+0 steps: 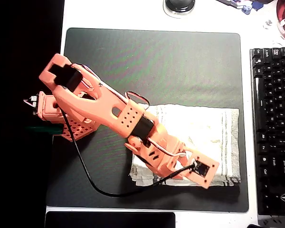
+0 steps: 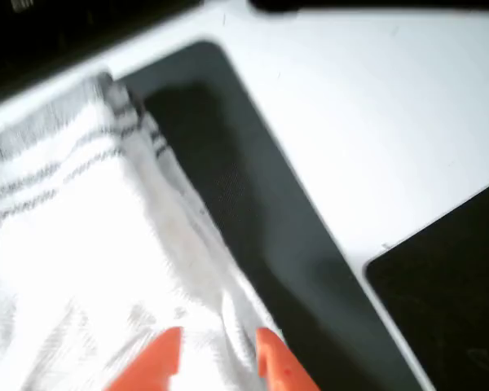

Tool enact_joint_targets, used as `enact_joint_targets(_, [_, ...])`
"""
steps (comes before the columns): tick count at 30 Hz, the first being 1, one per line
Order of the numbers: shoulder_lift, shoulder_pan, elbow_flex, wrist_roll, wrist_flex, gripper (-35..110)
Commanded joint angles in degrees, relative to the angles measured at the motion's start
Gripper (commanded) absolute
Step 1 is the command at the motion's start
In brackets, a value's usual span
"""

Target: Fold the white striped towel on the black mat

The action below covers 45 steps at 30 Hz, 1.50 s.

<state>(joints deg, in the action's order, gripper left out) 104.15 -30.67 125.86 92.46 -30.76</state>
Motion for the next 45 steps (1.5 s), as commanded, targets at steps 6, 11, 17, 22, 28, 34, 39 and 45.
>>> enact_joint_targets(6, [9.84, -0.79, 3.87, 0.88, -2.29, 23])
enact_joint_targets(11, [25.49, 2.64, 11.6, -0.35, -5.1, 22])
enact_joint_targets(17, [45.97, 12.39, 26.46, -0.62, -6.86, 22])
enact_joint_targets(22, [64.78, 25.22, 38.06, -6.33, -12.13, 20])
enact_joint_targets(28, [75.41, 33.13, 44.82, -8.44, -17.67, 3])
enact_joint_targets(34, [87.63, 33.13, 52.03, -7.65, -25.93, 0])
enact_joint_targets(39, [88.24, 32.7, 55.11, -7.56, -28.65, 0])
enact_joint_targets(45, [88.24, 33.49, 55.11, -9.49, -37.44, 0])
